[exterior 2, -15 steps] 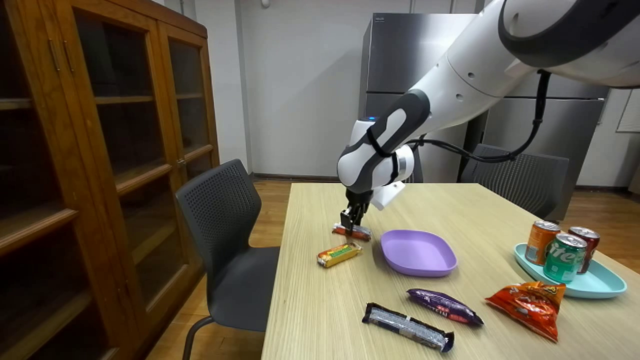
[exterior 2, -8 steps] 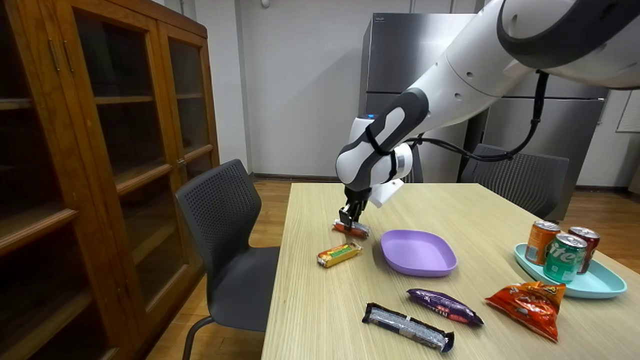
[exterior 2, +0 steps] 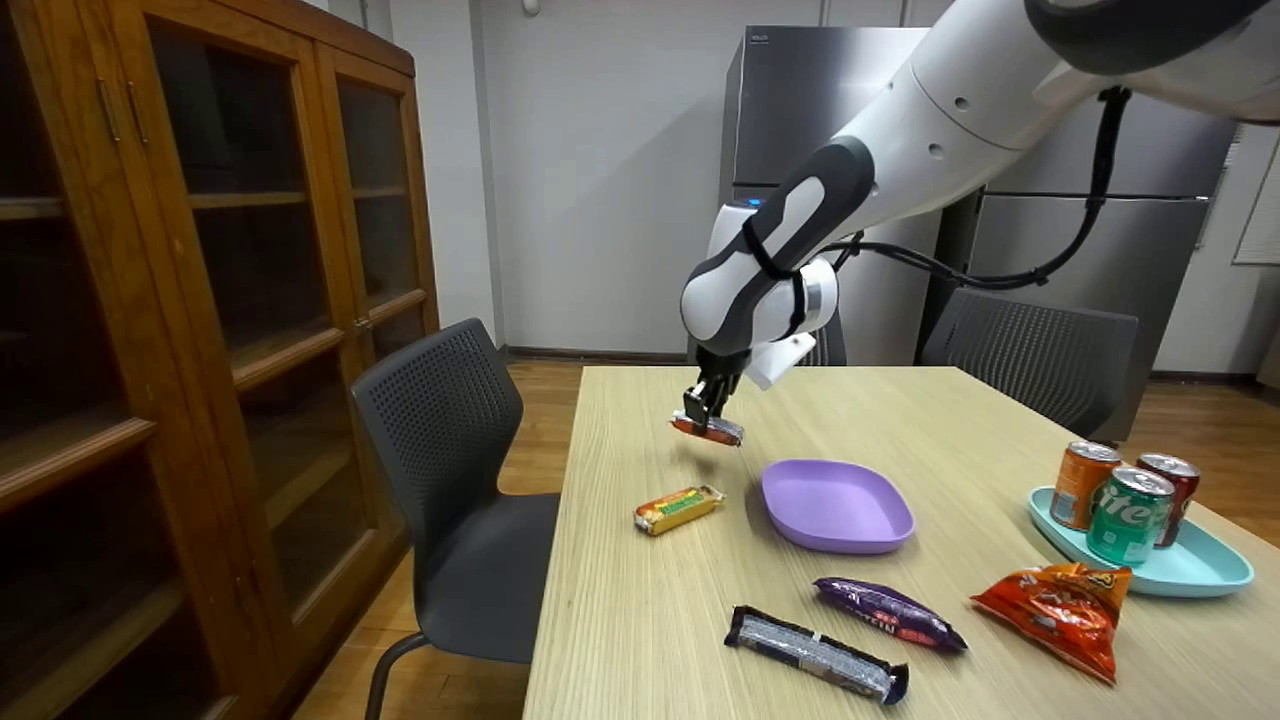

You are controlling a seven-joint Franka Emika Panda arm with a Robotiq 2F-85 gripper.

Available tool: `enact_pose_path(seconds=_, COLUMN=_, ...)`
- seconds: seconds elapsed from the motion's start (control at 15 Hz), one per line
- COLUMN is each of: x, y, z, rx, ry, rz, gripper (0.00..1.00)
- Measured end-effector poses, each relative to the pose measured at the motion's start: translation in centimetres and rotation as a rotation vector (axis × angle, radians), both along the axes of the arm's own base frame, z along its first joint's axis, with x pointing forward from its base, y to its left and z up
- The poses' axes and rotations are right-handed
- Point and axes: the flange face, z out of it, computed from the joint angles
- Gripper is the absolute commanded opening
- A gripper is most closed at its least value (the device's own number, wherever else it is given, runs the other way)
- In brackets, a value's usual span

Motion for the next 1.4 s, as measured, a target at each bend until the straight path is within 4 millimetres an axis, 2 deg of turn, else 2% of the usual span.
enact_pose_path(seconds=0.4, x=-2.3, y=-4.1, z=1.4, rx=-0.011, ry=-0.005, rz=-0.024, gripper=0.16)
enact_pose_path(seconds=1.0, x=-7.1, y=-11.2, z=1.0, rx=-0.075, ry=0.07, rz=-0.104, gripper=0.16)
enact_pose_path(seconds=1.2, x=-8.1, y=-12.7, z=0.4, rx=-0.088, ry=0.093, rz=-0.134, gripper=0.16)
enact_pose_path(seconds=1.4, x=-8.9, y=-13.3, z=-0.3, rx=-0.094, ry=0.115, rz=-0.153, gripper=0.16)
